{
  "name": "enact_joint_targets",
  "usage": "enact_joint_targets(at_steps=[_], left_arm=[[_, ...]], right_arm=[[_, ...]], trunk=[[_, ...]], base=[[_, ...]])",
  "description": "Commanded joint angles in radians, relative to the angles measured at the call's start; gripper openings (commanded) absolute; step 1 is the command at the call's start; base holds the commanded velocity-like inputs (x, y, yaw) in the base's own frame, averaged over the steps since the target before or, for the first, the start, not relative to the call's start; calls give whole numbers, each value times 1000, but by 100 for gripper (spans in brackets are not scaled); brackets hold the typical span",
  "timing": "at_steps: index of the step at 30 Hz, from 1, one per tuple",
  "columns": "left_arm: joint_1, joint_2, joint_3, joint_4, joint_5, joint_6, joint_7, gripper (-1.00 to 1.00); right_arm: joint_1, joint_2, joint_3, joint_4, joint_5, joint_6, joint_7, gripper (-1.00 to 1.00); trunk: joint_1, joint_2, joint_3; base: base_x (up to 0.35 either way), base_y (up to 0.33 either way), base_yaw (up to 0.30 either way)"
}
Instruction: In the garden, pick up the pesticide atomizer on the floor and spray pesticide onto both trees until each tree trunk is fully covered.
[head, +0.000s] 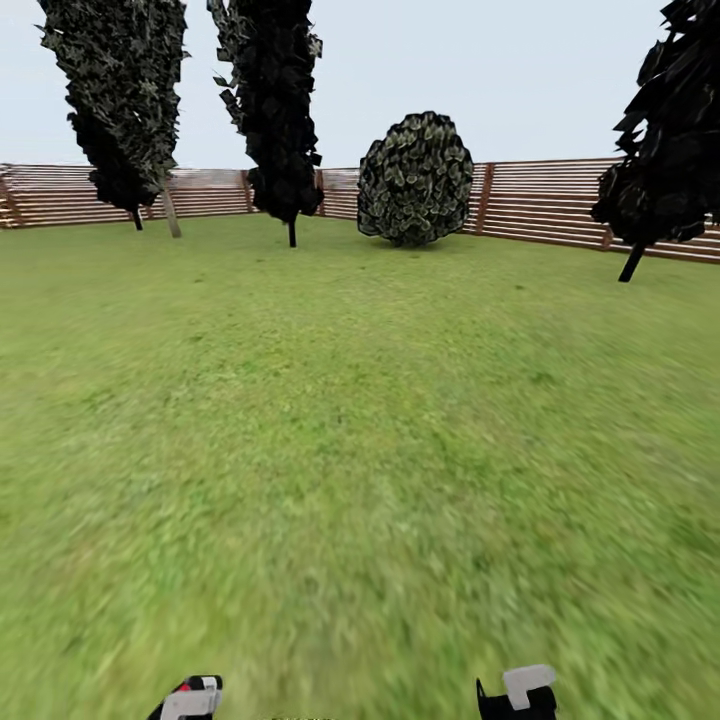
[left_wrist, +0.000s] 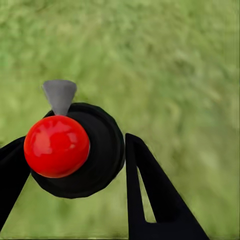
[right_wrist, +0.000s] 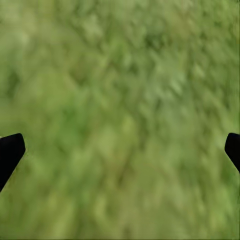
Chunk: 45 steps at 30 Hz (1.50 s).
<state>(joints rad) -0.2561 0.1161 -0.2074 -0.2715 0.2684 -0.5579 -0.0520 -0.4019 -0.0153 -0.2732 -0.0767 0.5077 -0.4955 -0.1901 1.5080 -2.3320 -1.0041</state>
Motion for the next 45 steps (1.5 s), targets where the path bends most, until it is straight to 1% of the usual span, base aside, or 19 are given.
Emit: enact_joint_targets(at_steps=[1,7,20,28,33,45], left_arm=[[0,-2,-4,1,0,-1,0,-100],[0,-2,4,1,9,0,0,-100],[0,-4,2,1,11,-1,1,-100],[2,5,4,1,16,-18,2,-100],[15,5,4,-1,16,-20,1,-100],[17,2,3,1,14,-20,0,-100]], right_arm=[[0,0,0,0,0,0,0,100],[0,0,0,0,0,0,0,100],[0,0,0,0,0,0,0,100],[0,0,0,0,0,0,0,100],[0,0,0,0,0,0,0,100],[0,0,0,0,0,0,0,100]], trunk=[[0,0,0],[0,0,-3],[0,0,-8],[0,0,-11],[0,0,-13],[0,0,-17]], base=[[0,0,282],[0,0,282],[0,0,282],[0,0,282],[0,0,282],[0,0,282]])
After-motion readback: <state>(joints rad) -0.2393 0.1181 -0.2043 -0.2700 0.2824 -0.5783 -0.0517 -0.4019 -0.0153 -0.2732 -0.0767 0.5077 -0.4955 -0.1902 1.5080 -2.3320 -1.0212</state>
